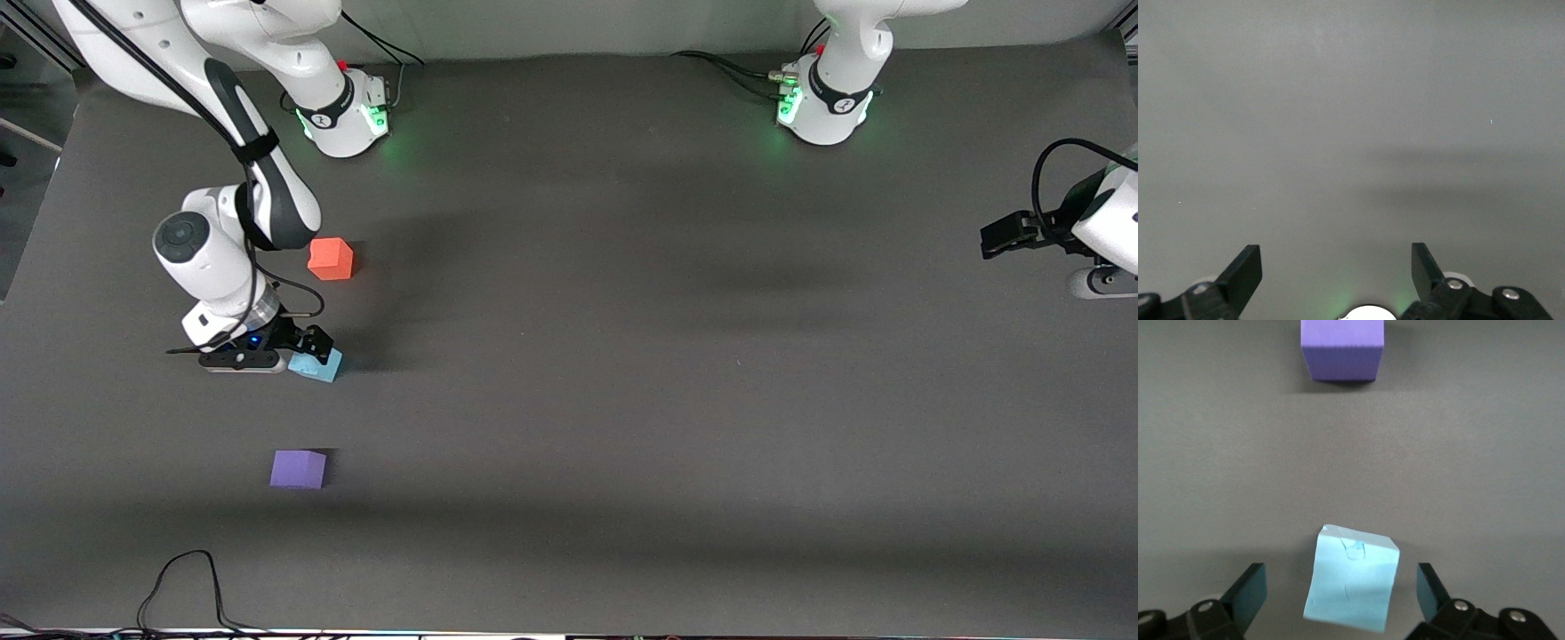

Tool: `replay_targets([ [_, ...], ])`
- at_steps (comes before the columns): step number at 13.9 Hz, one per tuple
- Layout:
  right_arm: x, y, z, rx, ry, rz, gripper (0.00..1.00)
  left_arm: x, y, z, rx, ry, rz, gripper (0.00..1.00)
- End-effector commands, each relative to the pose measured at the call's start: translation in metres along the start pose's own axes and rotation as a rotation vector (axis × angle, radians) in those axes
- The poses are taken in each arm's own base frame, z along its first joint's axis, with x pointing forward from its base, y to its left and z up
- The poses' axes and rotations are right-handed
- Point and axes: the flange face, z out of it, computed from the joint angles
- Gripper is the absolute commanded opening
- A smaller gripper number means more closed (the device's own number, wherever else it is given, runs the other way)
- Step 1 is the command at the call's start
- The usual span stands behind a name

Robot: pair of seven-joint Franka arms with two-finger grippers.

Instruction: Place blue block between orange and purple blocks

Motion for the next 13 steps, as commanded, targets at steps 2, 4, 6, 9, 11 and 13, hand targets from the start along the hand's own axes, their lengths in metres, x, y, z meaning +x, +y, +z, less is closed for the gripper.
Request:
replay_targets([
  [2, 0.013, -0.001, -0.11, 0.023, -0.03, 0.003, 1.0, -0.002, 0.001, -0.004, 0.012, -0.007, 0.002, 1.0],
  [4, 0.028, 0.001, -0.173, 0.027, -0.083, 0.01, 1.0, -0.002, 0.001, -0.004, 0.012, -0.007, 0.001, 1.0],
  [6, 0.046, 0.003, -0.228, 0.037, -0.139, 0.019, 1.0, -0.002, 0.001, -0.004, 0.012, -0.007, 0.002, 1.0],
  [9, 0.049, 0.007, -0.261, 0.067, -0.167, 0.034, 1.0, -0.002, 0.001, -0.004, 0.012, -0.007, 0.001, 1.0],
  [11, 0.049, 0.004, -0.273, 0.127, -0.15, 0.03, 1.0, -0.002, 0.001, -0.004, 0.012, -0.007, 0.002, 1.0],
  [13, 0.05, 0.004, -0.28, 0.126, -0.137, 0.027, 1.0, -0.002, 0.001, -0.004, 0.012, -0.007, 0.002, 1.0],
])
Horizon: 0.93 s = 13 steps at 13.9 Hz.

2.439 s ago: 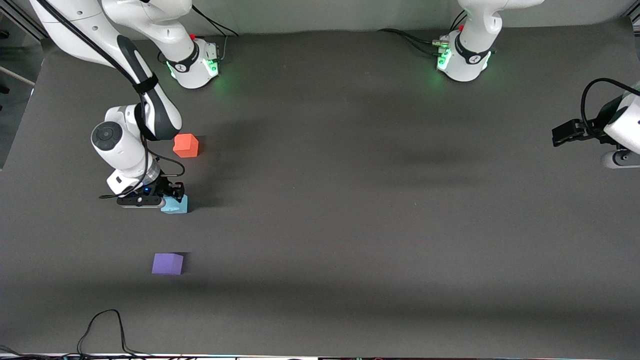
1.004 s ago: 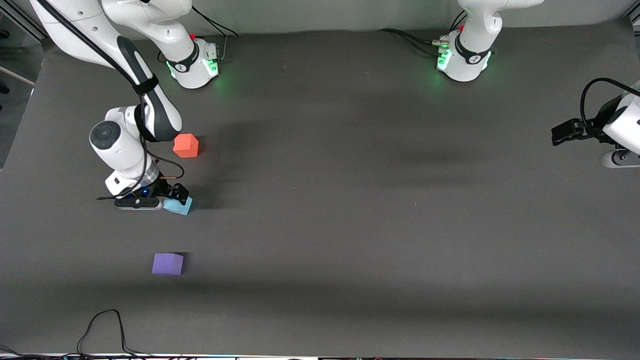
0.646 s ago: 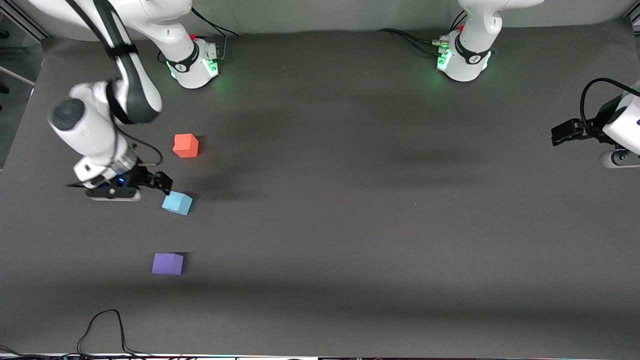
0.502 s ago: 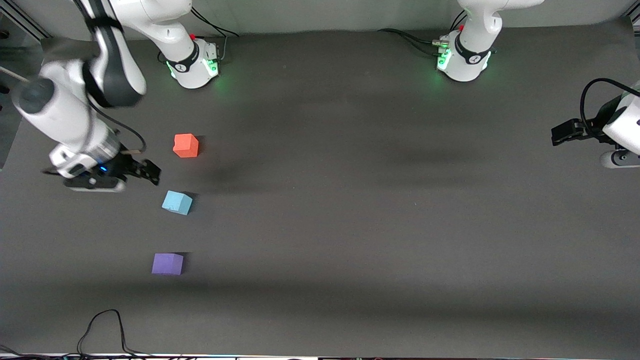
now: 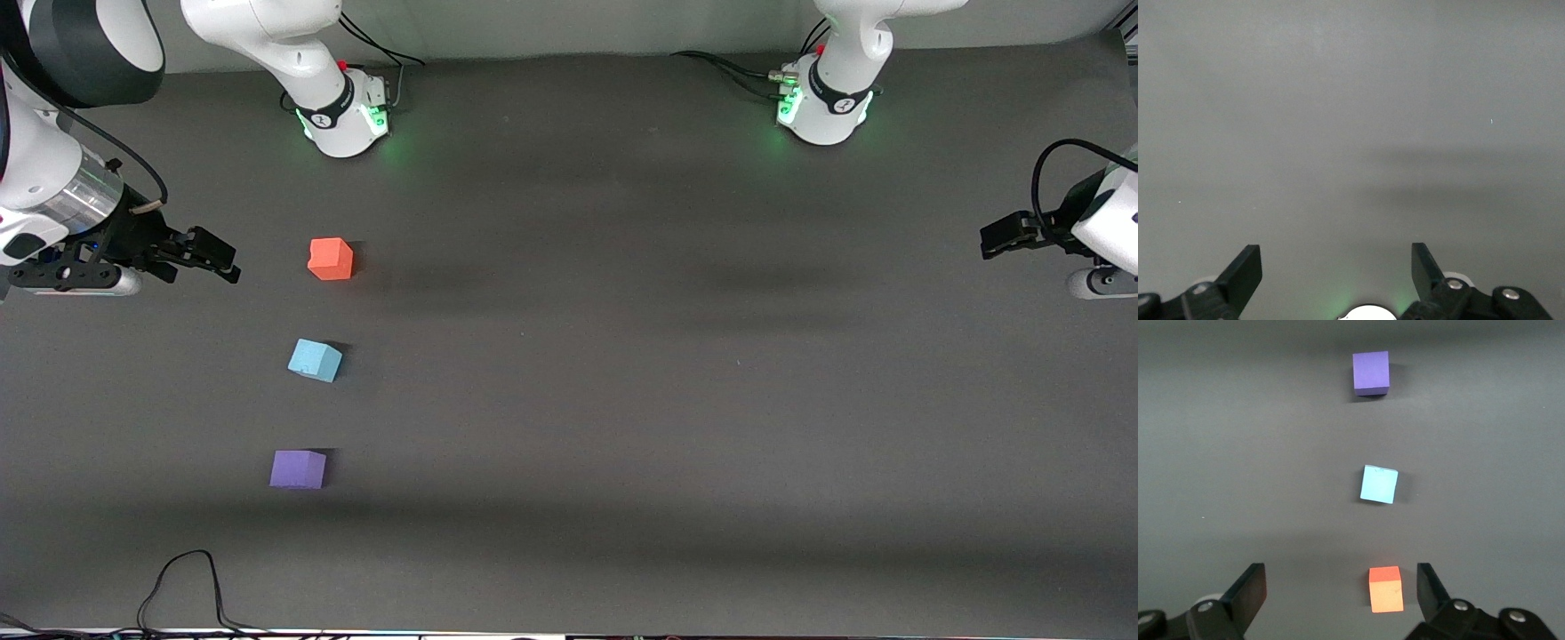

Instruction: Place blue block between orange and purple blocks

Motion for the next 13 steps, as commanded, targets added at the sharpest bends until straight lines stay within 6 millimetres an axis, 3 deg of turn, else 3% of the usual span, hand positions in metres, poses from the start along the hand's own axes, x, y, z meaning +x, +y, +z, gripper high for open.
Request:
replay_targets([
  [1, 0.004, 0.0, -0.014, 0.028, 0.013, -0.019, 1.0, -0.003, 0.002, -0.005, 0.012, -0.004, 0.002, 1.0],
  [4, -0.008, 0.001, -0.033, -0.008, 0.026, -0.033, 1.0, -0.003, 0.001, -0.005, 0.012, -0.004, 0.001, 1.0],
  [13, -0.015, 0.008, -0.037, -0.029, 0.011, -0.034, 1.0, -0.002, -0.001, -0.01, 0.011, 0.008, -0.003, 1.0],
])
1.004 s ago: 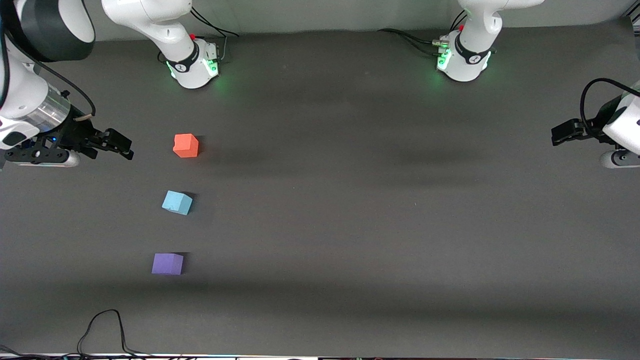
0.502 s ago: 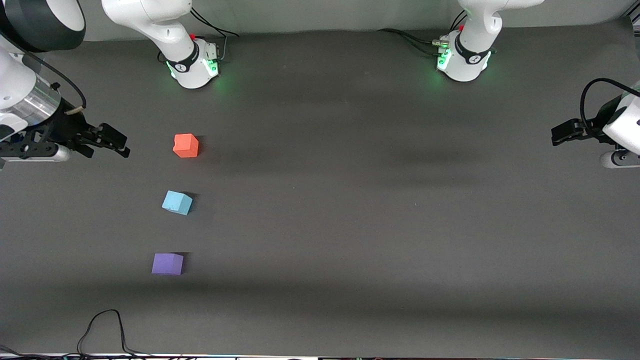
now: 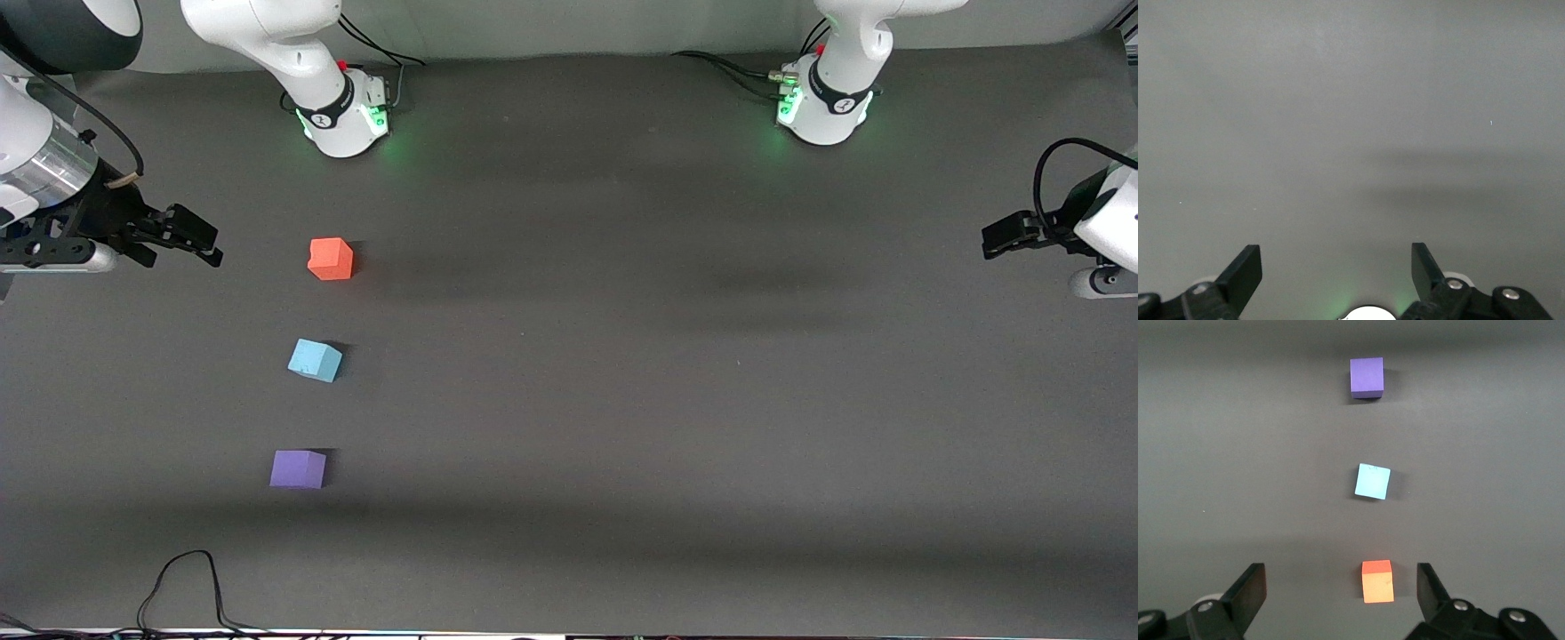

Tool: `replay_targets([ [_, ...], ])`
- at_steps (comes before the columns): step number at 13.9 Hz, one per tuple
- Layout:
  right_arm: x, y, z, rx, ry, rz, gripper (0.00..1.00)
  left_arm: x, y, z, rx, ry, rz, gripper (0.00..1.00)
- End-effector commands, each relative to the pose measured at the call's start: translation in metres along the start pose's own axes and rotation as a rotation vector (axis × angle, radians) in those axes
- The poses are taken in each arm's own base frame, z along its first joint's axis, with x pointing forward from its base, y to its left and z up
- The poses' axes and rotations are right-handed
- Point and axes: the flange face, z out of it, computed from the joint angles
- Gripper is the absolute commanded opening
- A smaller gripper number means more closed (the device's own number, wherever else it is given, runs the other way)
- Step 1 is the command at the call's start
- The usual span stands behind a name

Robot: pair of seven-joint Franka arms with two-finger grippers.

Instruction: Place blue block between orange and purple blocks

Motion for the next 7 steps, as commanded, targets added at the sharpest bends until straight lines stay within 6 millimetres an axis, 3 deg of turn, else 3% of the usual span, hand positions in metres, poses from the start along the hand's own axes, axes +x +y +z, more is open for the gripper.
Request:
replay_targets([
  [1, -0.007, 0.004, -0.008, -0.009, -0.01, -0.02, 1.0, -0.002, 0.0, -0.008, 0.011, 0.002, -0.002, 1.0],
  [3, -0.005, 0.007, -0.013, -0.009, -0.001, -0.005, 1.0, -0.002, -0.001, -0.008, 0.011, 0.004, -0.002, 1.0],
  [5, 0.001, 0.023, -0.021, -0.005, 0.016, 0.02, 1.0, -0.002, 0.0, -0.008, 0.013, 0.002, 0.0, 1.0],
  [7, -0.007, 0.022, -0.02, -0.017, -0.026, 0.01, 1.0, -0.002, -0.001, -0.008, 0.013, 0.002, -0.002, 1.0],
])
